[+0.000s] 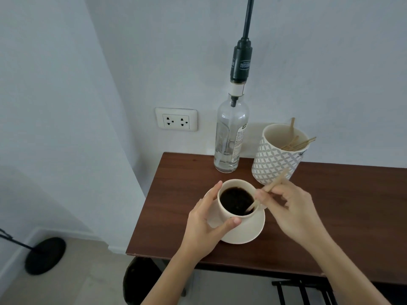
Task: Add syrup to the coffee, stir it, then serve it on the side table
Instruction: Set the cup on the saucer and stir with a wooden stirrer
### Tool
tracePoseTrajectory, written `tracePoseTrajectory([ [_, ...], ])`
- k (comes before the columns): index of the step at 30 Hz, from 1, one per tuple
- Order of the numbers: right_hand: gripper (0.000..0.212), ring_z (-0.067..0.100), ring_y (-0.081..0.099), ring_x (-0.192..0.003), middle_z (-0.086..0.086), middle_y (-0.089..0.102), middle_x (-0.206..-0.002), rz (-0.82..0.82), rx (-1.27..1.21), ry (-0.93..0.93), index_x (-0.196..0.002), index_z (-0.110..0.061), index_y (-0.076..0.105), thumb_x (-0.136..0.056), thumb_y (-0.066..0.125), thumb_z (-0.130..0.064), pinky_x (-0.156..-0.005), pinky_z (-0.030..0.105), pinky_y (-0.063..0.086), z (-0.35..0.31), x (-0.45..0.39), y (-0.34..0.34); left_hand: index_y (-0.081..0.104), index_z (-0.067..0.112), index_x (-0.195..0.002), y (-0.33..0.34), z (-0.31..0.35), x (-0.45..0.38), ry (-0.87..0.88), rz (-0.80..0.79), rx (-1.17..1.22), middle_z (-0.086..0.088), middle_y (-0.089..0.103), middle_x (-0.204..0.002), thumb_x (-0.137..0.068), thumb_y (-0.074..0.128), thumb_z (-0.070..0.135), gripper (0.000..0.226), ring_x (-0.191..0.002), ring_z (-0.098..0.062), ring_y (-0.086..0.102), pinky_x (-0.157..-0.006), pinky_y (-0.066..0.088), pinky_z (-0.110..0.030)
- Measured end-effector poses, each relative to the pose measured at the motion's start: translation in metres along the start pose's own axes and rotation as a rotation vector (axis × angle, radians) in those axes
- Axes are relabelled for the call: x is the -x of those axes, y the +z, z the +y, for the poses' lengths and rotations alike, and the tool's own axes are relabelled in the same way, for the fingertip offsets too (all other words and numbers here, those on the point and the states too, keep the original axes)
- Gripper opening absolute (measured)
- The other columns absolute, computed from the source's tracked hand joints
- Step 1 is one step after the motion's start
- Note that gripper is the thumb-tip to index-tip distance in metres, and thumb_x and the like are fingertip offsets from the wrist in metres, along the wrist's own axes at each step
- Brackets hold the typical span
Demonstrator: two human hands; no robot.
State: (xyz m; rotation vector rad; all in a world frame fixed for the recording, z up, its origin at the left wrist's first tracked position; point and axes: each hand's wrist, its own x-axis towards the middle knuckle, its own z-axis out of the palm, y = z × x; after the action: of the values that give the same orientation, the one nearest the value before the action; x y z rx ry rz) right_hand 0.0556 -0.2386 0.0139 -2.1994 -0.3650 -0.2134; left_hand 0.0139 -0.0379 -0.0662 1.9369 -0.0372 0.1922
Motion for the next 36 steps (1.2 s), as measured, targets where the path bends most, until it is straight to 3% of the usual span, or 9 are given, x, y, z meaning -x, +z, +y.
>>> tracePoseTrajectory([
  [3,0.017,0.004,0.063,-0.09,-0.012,0.068,-0.087,-0.002,-0.114,-0.005,-0.079,-0.027,0.078,-0.083,0.066,-0.039,-0.068,0.015,0.048,-0.011,0.002,0.018,0.038,0.041,-0.152,0.001,-0.001,-0.001,-0.001,-0.006,0.005,0.02,0.056,-0.146,-0.078,0.078,0.059,0.086,-0.141,-0.009,0.049,-0.117,0.041,-0.045],
  [5,0.016,0.006,0.061,-0.092,-0.017,0.065,-0.088,0.078,-0.042,-0.025,-0.081,-0.025,0.079,-0.085,0.068,-0.036,-0.068,0.014,0.046,-0.007,-0.007,0.024,0.037,0.043,-0.151,0.001,-0.001,-0.001,0.002,-0.006,-0.002,0.021,0.057,-0.145,-0.077,0.078,0.06,0.086,-0.141,-0.008,0.048,-0.117,0.041,-0.045],
  [9,0.018,0.018,0.053,-0.094,-0.02,0.059,-0.089,0.136,0.126,0.033,-0.083,-0.023,0.079,-0.086,0.067,-0.036,-0.074,0.029,0.042,0.011,-0.012,0.009,0.038,0.046,-0.15,0.0,0.001,0.0,0.006,-0.004,0.002,0.023,0.055,-0.146,-0.077,0.079,0.057,0.085,-0.141,-0.004,0.046,-0.119,0.04,-0.042],
  [14,0.013,0.012,0.057,-0.097,-0.014,0.065,-0.092,0.018,-0.047,0.068,-0.08,-0.026,0.078,-0.086,0.069,-0.033,-0.073,0.018,0.042,0.0,0.006,0.012,0.038,0.043,-0.151,0.0,0.002,0.0,0.006,-0.003,0.01,0.022,0.056,-0.145,-0.077,0.079,0.057,0.085,-0.141,-0.005,0.048,-0.118,0.041,-0.042],
  [21,0.018,0.021,0.053,-0.096,-0.011,0.062,-0.092,0.137,0.134,0.041,-0.086,-0.024,0.078,-0.087,0.067,-0.038,-0.079,0.045,0.049,0.008,-0.015,0.011,0.036,0.054,-0.146,-0.001,0.003,0.0,0.008,0.004,0.003,0.024,0.056,-0.144,-0.075,0.077,0.062,0.082,-0.14,-0.002,0.047,-0.118,0.04,-0.042],
  [26,0.011,0.009,0.058,-0.093,-0.012,0.064,-0.093,-0.021,-0.057,0.061,-0.08,-0.027,0.078,-0.087,0.07,-0.03,-0.07,0.017,0.042,0.001,0.001,0.011,0.038,0.043,-0.15,0.0,0.003,0.001,0.013,0.001,0.012,0.021,0.058,-0.144,-0.077,0.077,0.06,0.085,-0.14,-0.005,0.049,-0.117,0.041,-0.042],
  [30,0.012,-0.004,0.052,-0.103,-0.021,0.054,-0.098,0.111,-0.024,0.017,-0.087,-0.021,0.079,-0.087,0.07,-0.029,-0.075,0.01,0.041,0.003,-0.013,0.029,0.036,0.051,-0.148,0.0,0.003,0.001,0.008,0.001,-0.002,0.021,0.058,-0.143,-0.076,0.076,0.063,0.083,-0.139,-0.005,0.049,-0.117,0.041,-0.043],
  [34,0.015,0.009,0.05,-0.096,-0.024,0.052,-0.095,0.151,0.131,0.005,-0.082,-0.022,0.077,-0.086,0.069,-0.033,-0.083,0.042,0.048,0.015,-0.015,0.009,0.037,0.046,-0.15,-0.001,0.003,0.0,0.005,-0.006,-0.004,0.025,0.055,-0.145,-0.077,0.078,0.059,0.085,-0.141,-0.002,0.046,-0.118,0.04,-0.041],
  [36,0.013,0.016,0.056,-0.097,-0.019,0.057,-0.095,0.087,0.087,0.026,-0.081,-0.025,0.078,-0.086,0.068,-0.032,-0.081,0.033,0.048,0.015,-0.005,0.004,0.037,0.047,-0.149,-0.001,0.002,0.0,0.0,-0.006,0.002,0.024,0.054,-0.147,-0.077,0.078,0.06,0.084,-0.141,-0.001,0.046,-0.119,0.04,-0.04],
])
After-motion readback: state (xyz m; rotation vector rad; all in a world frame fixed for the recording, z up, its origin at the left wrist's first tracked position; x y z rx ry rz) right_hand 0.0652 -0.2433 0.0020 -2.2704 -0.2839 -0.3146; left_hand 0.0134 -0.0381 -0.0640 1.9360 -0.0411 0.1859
